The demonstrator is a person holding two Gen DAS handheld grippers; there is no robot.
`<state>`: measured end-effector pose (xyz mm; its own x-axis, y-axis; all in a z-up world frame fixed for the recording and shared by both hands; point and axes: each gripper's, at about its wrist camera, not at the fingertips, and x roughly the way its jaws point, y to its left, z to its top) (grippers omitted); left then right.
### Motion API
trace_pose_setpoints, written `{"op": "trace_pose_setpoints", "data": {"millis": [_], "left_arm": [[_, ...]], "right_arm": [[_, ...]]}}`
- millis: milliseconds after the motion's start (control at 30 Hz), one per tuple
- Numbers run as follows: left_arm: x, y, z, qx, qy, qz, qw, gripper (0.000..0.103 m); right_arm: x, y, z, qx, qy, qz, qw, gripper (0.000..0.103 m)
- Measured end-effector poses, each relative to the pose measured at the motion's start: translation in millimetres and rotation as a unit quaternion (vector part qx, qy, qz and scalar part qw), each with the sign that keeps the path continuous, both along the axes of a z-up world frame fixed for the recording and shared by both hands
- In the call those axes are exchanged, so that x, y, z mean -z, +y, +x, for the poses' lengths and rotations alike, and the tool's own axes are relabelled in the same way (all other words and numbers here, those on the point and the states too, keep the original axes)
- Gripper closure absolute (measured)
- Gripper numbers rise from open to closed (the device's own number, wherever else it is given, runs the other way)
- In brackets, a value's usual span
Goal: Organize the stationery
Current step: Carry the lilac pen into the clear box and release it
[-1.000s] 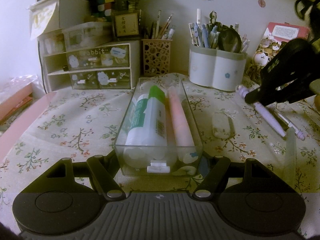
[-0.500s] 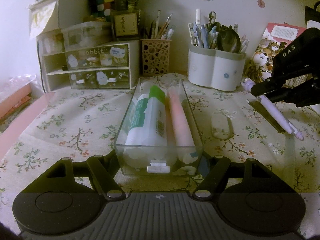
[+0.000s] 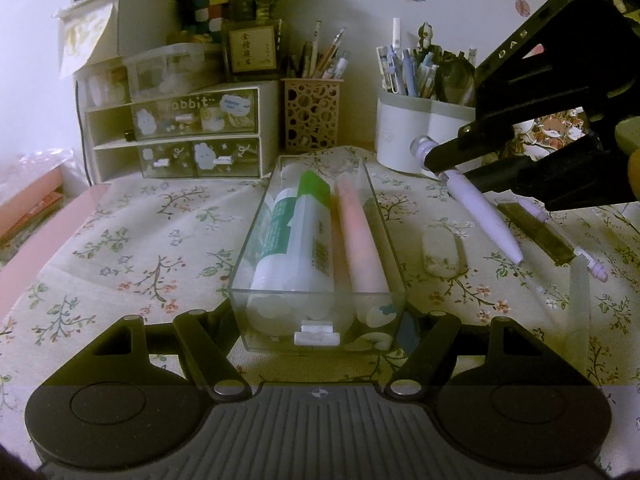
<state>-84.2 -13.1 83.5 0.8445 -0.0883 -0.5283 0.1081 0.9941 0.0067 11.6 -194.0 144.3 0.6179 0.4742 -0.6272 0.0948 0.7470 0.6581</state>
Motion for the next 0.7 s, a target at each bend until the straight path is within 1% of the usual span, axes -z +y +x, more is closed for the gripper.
{"op": "trace_pose_setpoints", "data": {"millis": [67, 300, 433, 567, 700], "left_arm": [[0.0, 0.1, 0.0, 0.0, 0.0, 0.0, 1.0, 0.03], [-0.3, 0.1, 0.0, 0.0, 0.0, -0.001, 1.0, 0.03], [-0.3, 0.2, 0.0, 0.0, 0.0, 0.001, 1.0, 0.03], [-0.4, 0.5, -0.1, 0.001, 0.0, 0.001, 1.0, 0.03], [-0.5, 0.2, 0.0, 0.0, 0.001, 0.001, 1.0, 0.03]], "right_arm": [[0.6, 0.8, -0.6, 0.006, 0.003, 0.009, 1.0, 0.084], [-1.6, 13.0, 0.3, -0.008, -0.003, 0.029, 1.0, 0.084], [-5.5, 30.1, 5.1, -0.028, -0.013, 0.023, 0.999, 0.084], [-2.6, 39.0, 14.1, -0.034, -0.014, 0.033, 0.999, 0.083], [-0.1, 49.6, 19.1, -0.04, -0.014, 0.024, 0.999, 0.082]]}}
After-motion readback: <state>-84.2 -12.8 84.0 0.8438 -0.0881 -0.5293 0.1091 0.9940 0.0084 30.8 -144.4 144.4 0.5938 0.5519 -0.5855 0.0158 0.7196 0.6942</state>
